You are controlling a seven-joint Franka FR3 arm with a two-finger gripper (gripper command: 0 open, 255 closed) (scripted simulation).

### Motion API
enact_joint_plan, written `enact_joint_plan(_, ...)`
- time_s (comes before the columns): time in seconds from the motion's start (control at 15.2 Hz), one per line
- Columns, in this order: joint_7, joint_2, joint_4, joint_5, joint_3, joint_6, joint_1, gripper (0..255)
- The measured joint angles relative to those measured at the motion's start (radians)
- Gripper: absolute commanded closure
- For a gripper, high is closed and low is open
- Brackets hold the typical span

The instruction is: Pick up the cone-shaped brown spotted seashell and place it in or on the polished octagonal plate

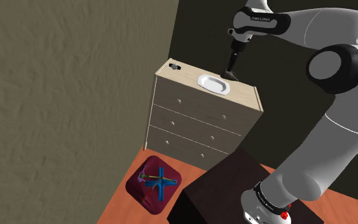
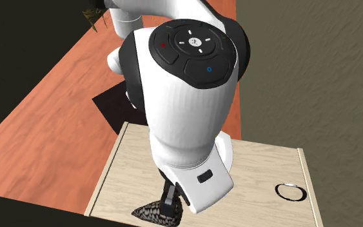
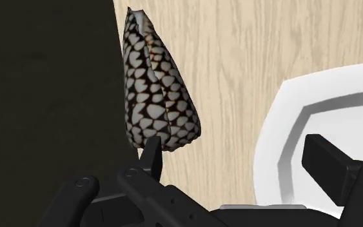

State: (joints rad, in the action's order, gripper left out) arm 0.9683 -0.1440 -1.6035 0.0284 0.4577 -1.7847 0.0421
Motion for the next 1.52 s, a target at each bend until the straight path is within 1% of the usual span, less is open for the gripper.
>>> enact_joint_plan(0.13, 0.063, -0.089, 0.088, -0.035, 0.0, 0.004, -0.022, 0)
enact_joint_plan(0.2, 0.092, -0.143, 0.153, -0.056, -0.004, 0.017, -0.037, 0)
enact_joint_plan(0.33, 0.119, -0.182, 0.196, -0.07, -0.007, 0.022, -0.051, 0)
enact_joint_plan(0.79, 0.128, -0.196, 0.128, -0.076, -0.009, -0.059, -0.054, 0)
enact_joint_plan(1.19, 0.129, -0.198, 0.121, -0.077, -0.01, -0.068, -0.054, 0)
enact_joint_plan(1.25, 0.129, -0.198, 0.121, -0.077, -0.01, -0.068, -0.054, 255)
enact_joint_plan(1.52, 0.129, -0.198, 0.121, -0.077, -0.01, -0.068, -0.054, 255)
